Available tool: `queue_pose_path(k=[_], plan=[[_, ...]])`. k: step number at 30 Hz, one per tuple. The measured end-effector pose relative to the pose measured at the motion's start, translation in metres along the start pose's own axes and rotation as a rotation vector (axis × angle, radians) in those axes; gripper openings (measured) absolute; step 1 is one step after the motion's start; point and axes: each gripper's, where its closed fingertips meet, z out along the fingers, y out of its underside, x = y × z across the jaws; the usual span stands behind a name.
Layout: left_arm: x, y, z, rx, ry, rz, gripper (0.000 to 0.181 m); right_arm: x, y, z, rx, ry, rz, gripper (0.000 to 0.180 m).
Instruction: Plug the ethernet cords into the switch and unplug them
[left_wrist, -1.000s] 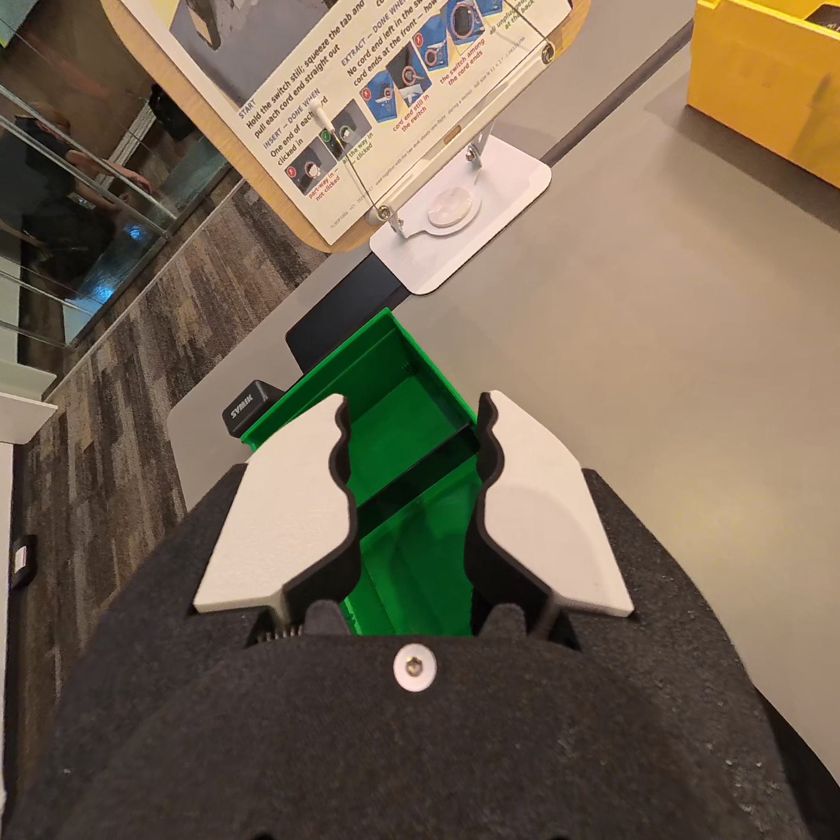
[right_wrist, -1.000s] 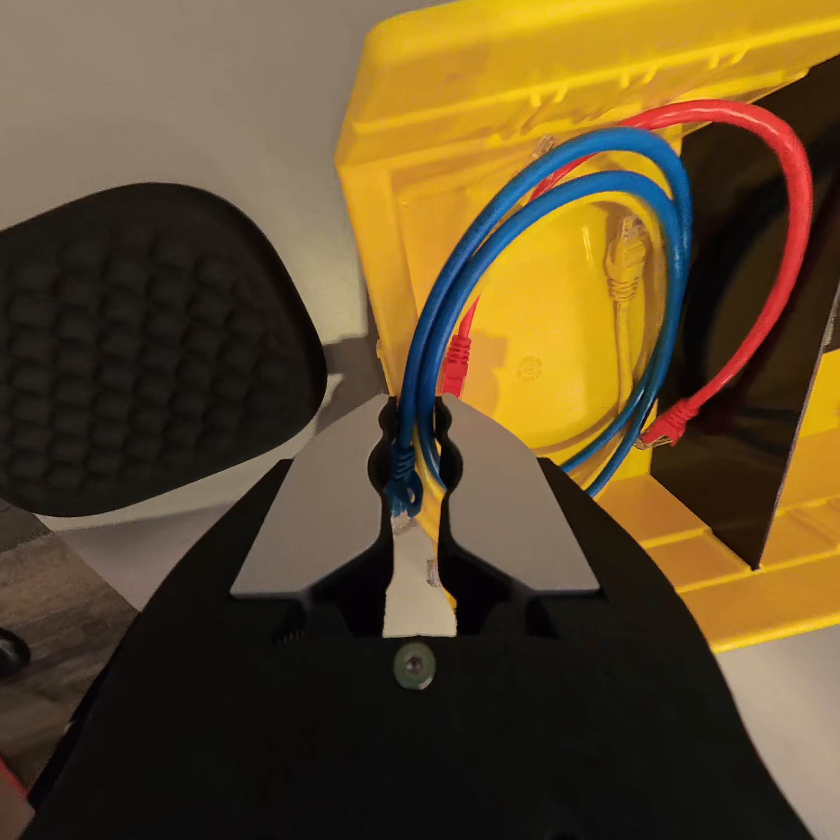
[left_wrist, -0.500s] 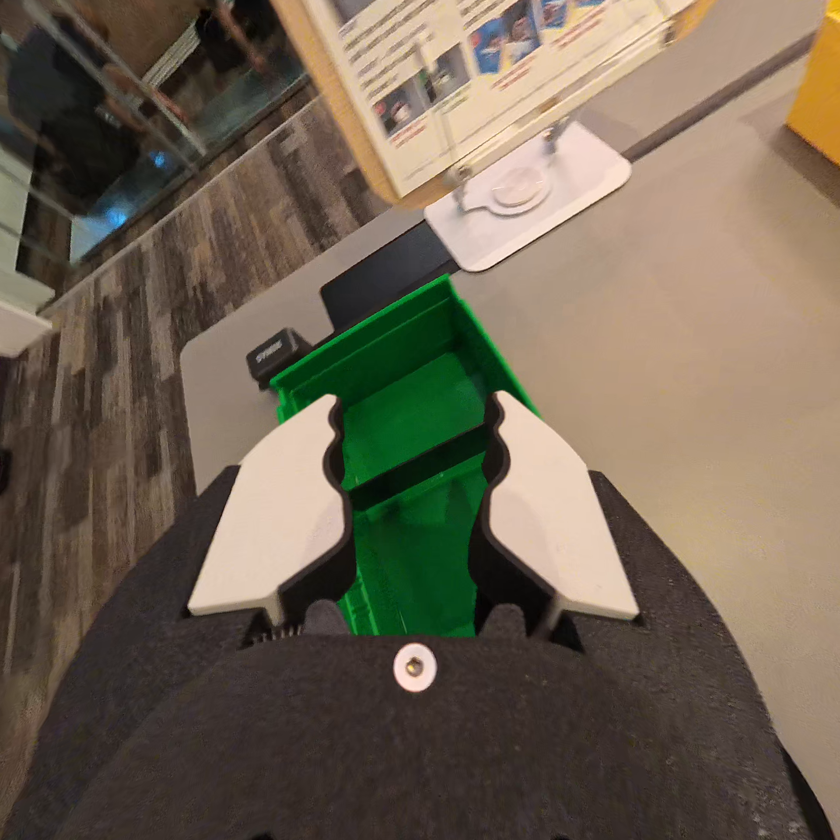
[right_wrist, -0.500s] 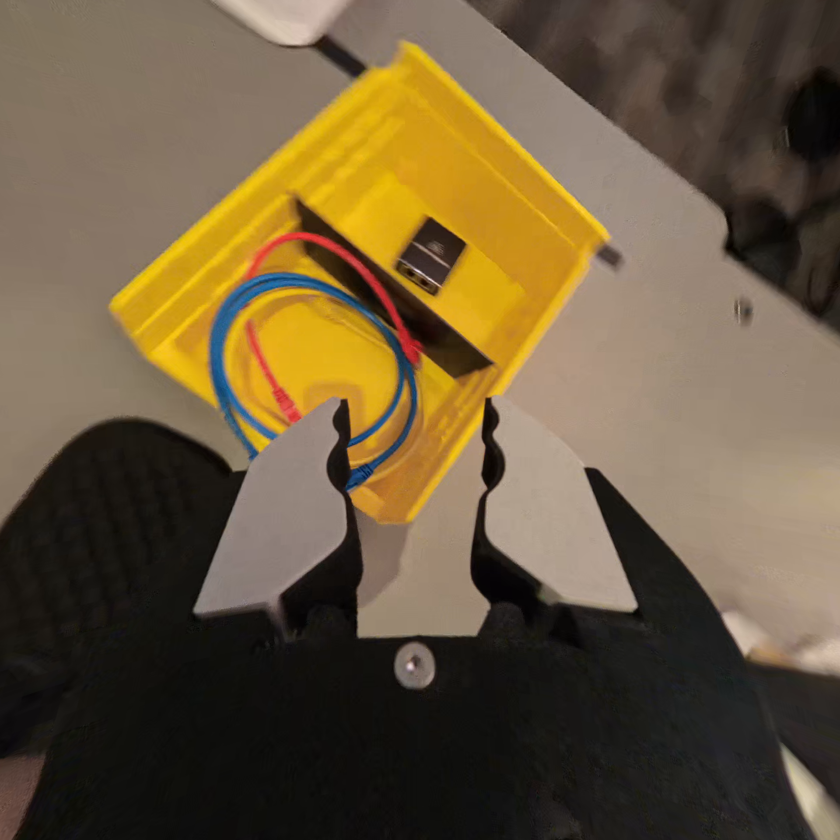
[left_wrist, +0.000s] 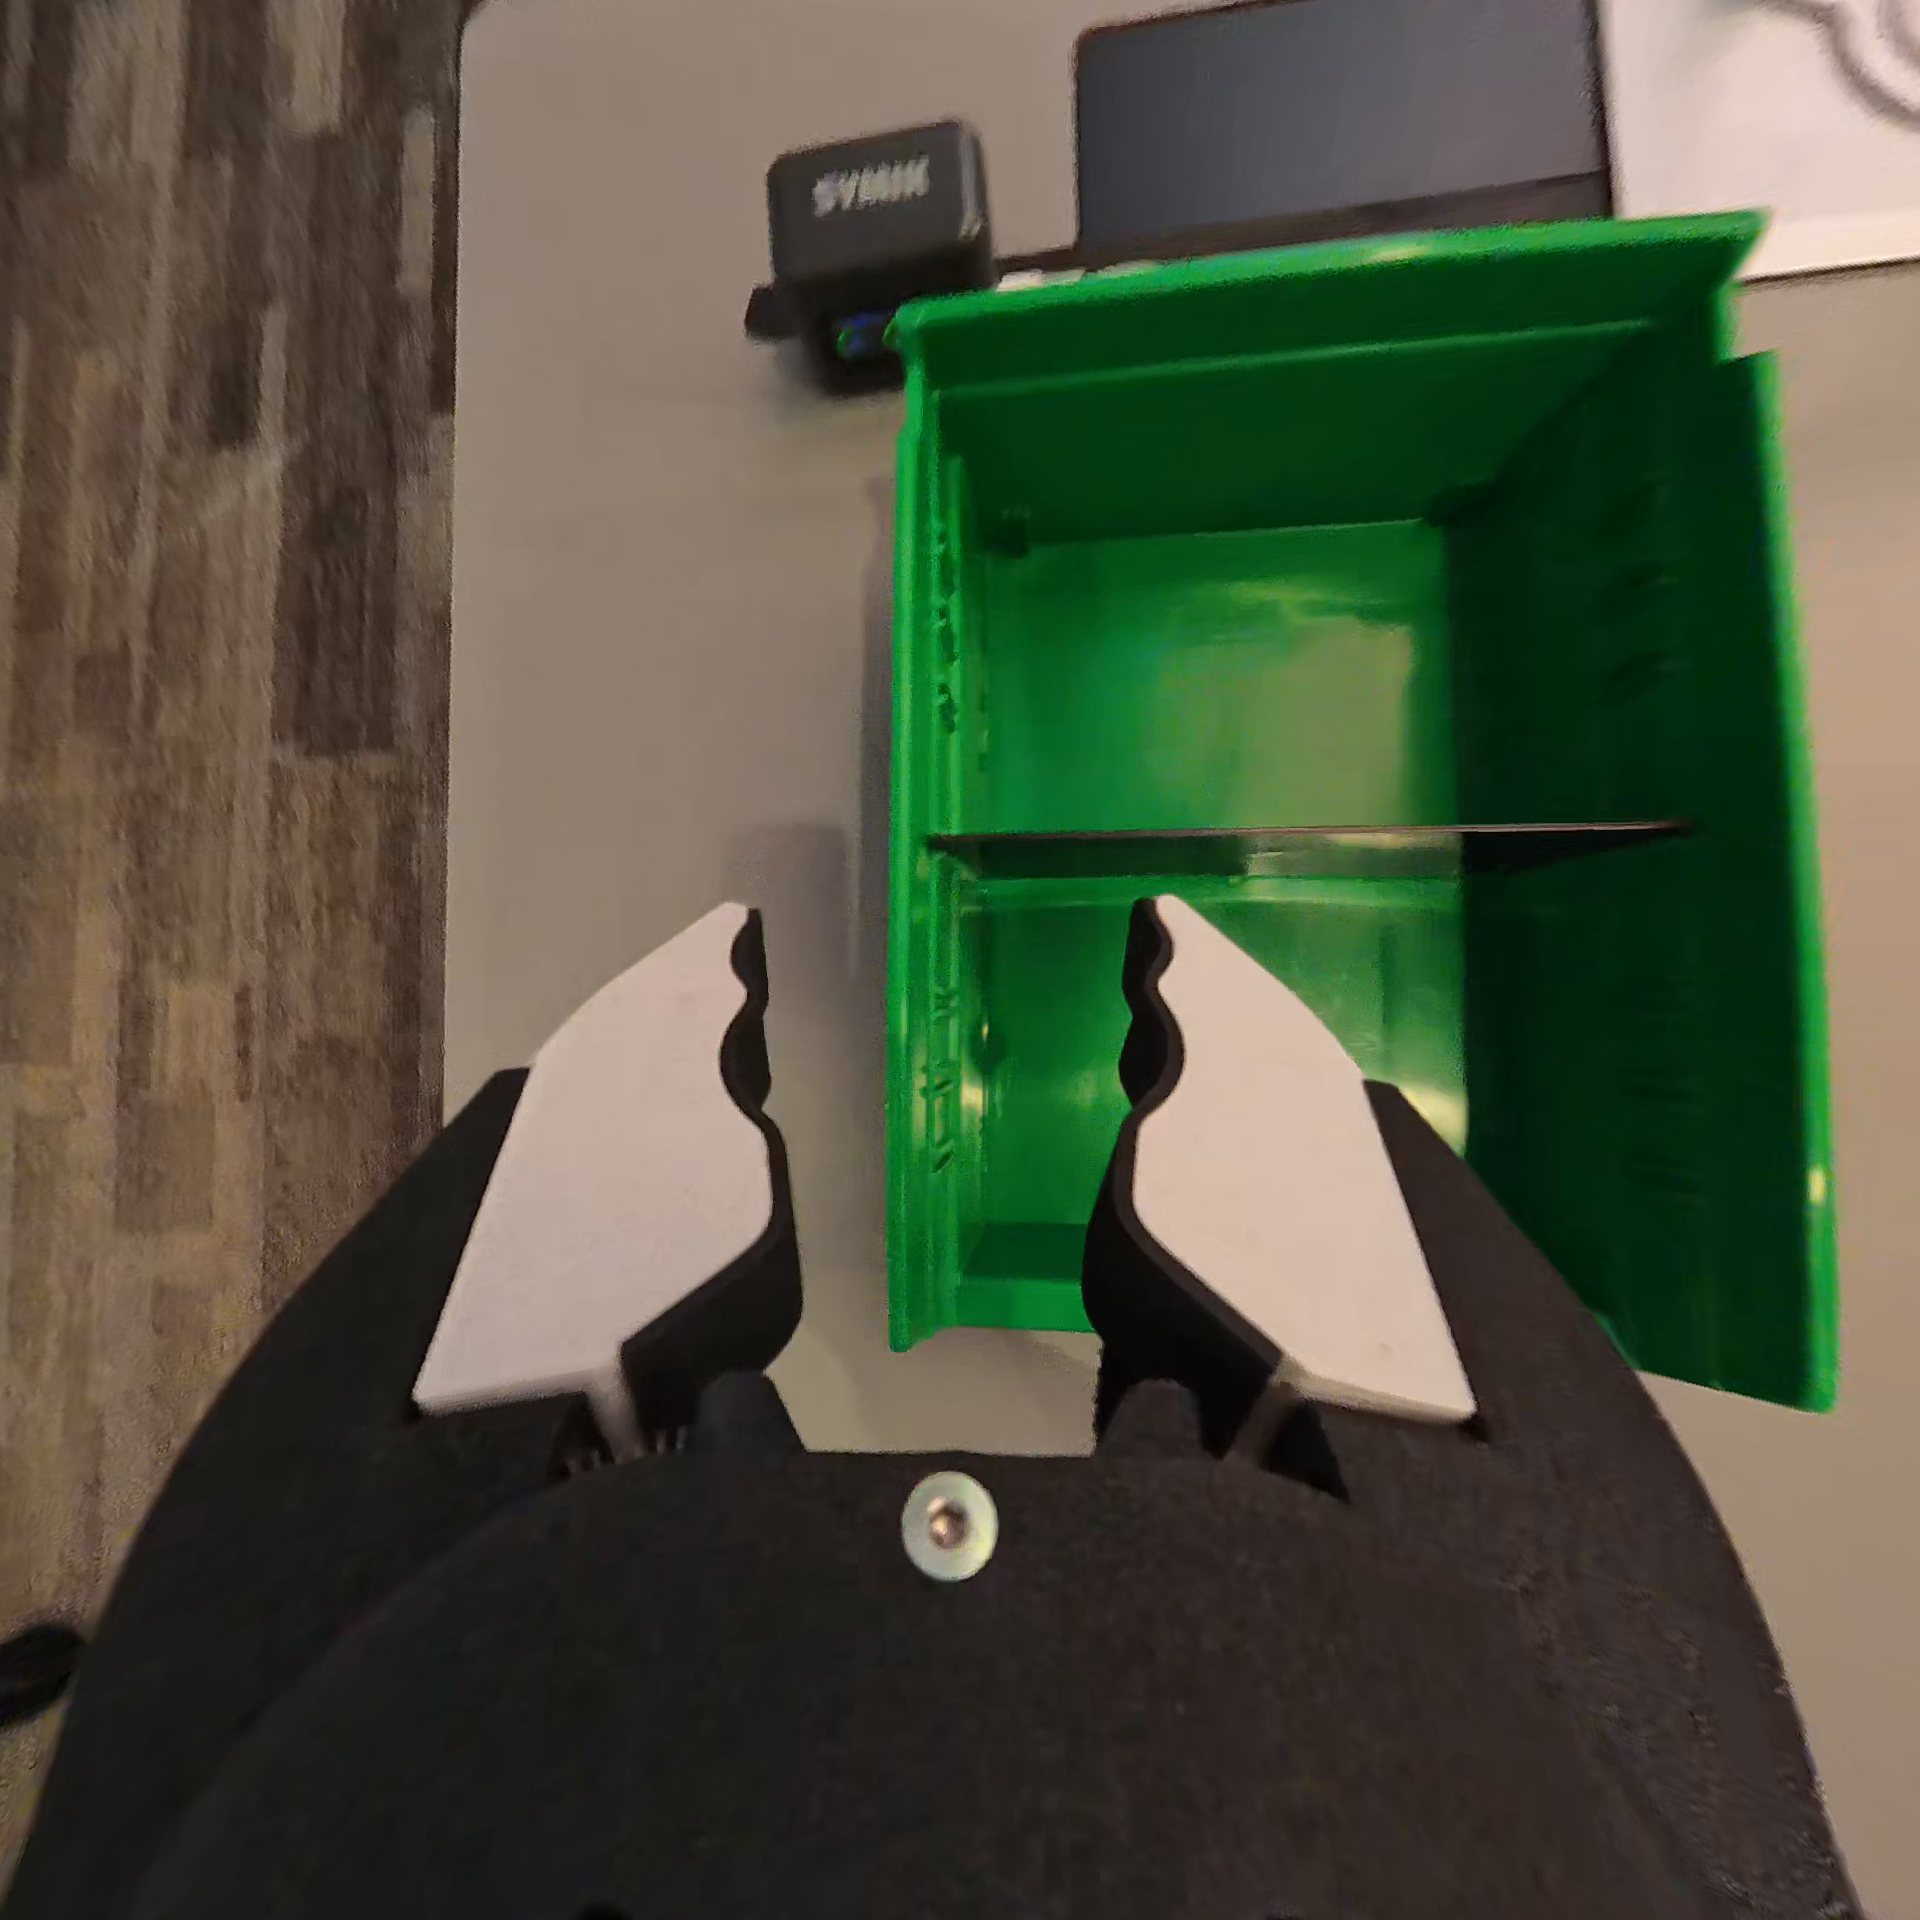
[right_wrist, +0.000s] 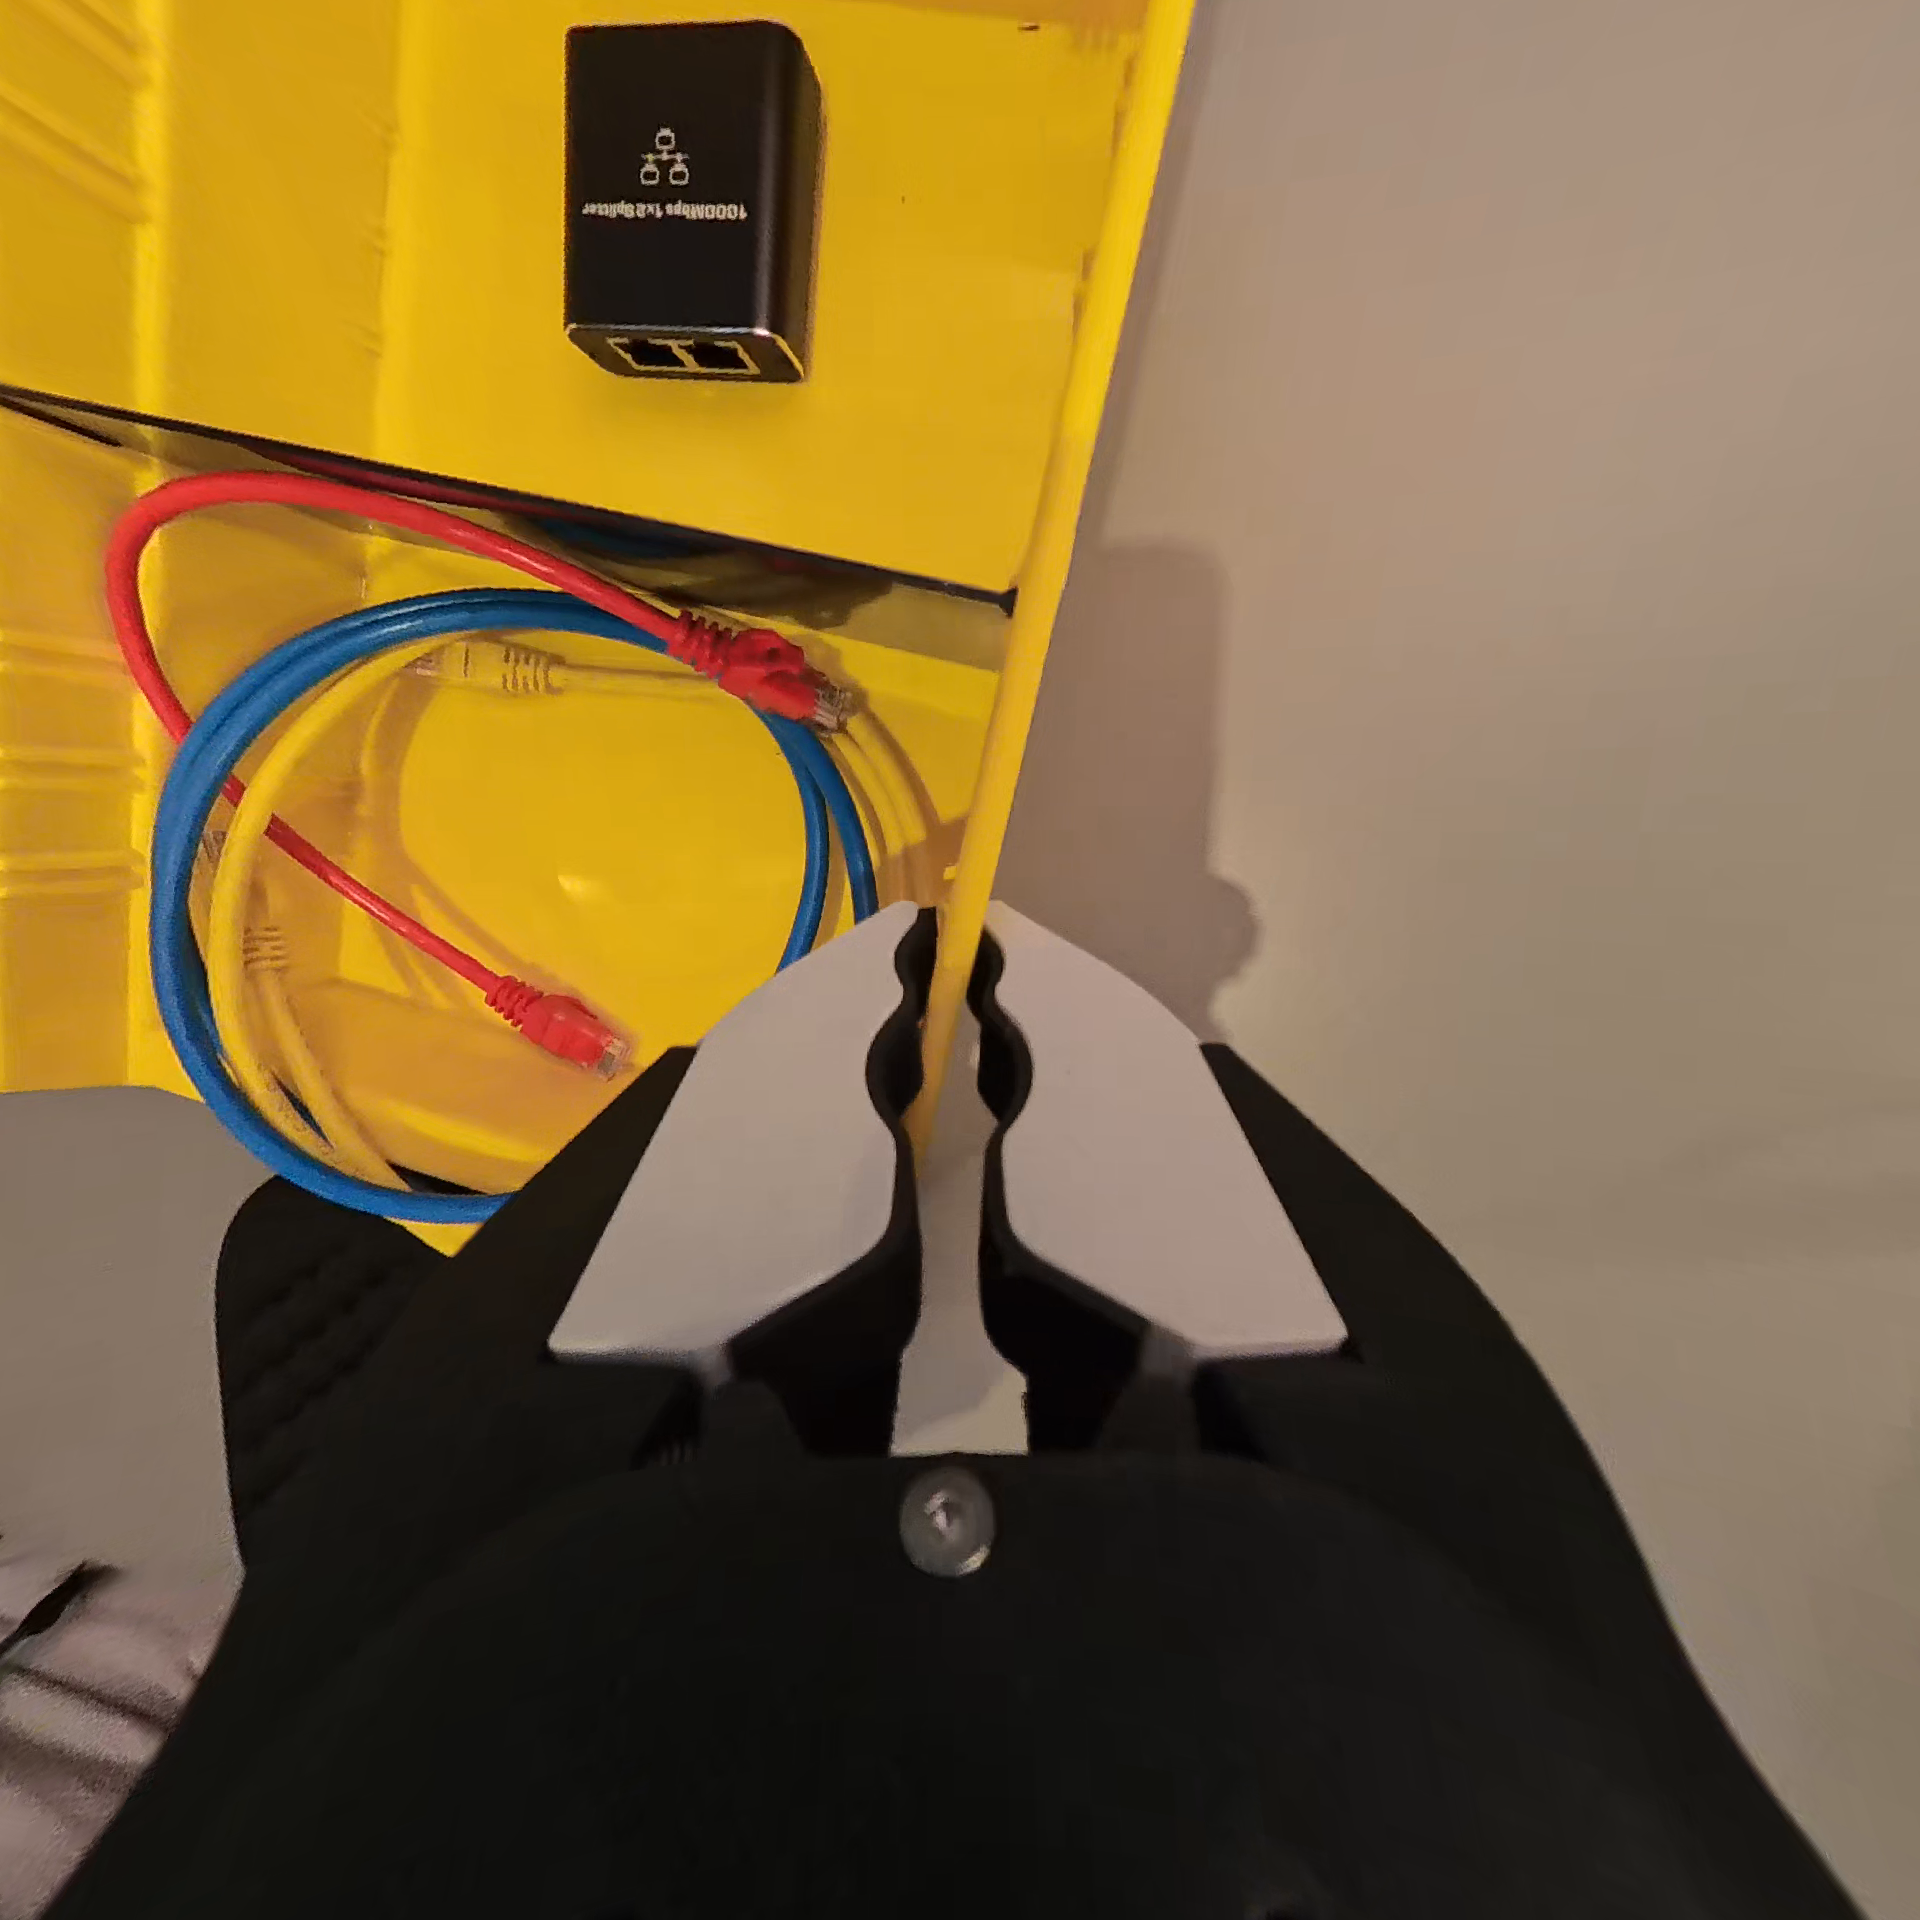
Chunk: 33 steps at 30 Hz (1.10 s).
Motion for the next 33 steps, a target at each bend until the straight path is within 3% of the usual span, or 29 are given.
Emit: queue_pose_path(k=[4,14,17,19,33], plan=[[-0.005,0.025,0.025,-0.140,0.044,-0.042,0.066,0.001,-0.001,0.002,-0.040,0.068,-0.075,0.007],[-0.019,0.073,0.061,-0.336,0.154,-0.196,0.056,-0.025,0.011,0.002,-0.131,0.055,-0.112,0.008],[-0.008,0.082,0.069,-0.393,0.235,-0.205,0.045,-0.041,0.015,0.006,-0.162,-0.005,-0.101,0.011],[0.004,0.079,0.075,-0.401,0.301,-0.191,0.027,-0.050,0.020,0.011,-0.200,-0.037,-0.086,0.012],[0.076,0.082,0.076,-0.568,0.382,0.156,0.024,-0.101,0.012,0.031,-0.345,0.011,-0.163,0.006]])
